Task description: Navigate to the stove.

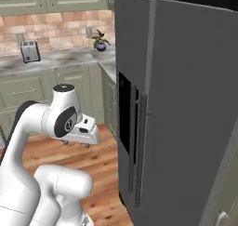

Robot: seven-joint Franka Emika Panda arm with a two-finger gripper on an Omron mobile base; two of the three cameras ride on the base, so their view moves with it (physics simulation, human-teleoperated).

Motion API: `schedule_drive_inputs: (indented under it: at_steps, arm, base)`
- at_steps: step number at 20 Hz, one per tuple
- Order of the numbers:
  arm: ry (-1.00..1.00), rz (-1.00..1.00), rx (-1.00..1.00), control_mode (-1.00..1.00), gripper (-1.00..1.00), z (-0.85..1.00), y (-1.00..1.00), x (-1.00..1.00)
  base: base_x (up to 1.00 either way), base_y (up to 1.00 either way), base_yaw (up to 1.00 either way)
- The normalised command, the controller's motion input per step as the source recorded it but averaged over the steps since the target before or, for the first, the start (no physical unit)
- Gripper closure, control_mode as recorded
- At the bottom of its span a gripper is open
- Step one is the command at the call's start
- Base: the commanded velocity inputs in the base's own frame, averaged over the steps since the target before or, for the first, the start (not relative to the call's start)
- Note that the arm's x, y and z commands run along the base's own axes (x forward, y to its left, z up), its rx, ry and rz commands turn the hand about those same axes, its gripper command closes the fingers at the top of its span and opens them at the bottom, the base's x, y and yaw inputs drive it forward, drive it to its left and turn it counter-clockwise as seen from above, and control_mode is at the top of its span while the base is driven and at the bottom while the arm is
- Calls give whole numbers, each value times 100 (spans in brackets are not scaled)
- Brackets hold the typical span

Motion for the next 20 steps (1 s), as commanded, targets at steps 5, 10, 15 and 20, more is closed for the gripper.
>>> schedule_drive_inputs:
  at_steps: [5, 10, 15, 20]
  arm:
    - [0, 0, 0, 100, -100, 0, 0, 0]
    - [0, 0, 0, 100, -100, 0, 0, 0]
    - [0, 0, 0, 100, -100, 0, 0, 0]
    - [0, 0, 0, 100, -100, 0, 0, 0]
  base:
    - [31, 41, 82]
    - [54, 48, 74]
    - [100, 57, 49]
    - [100, 82, 31]
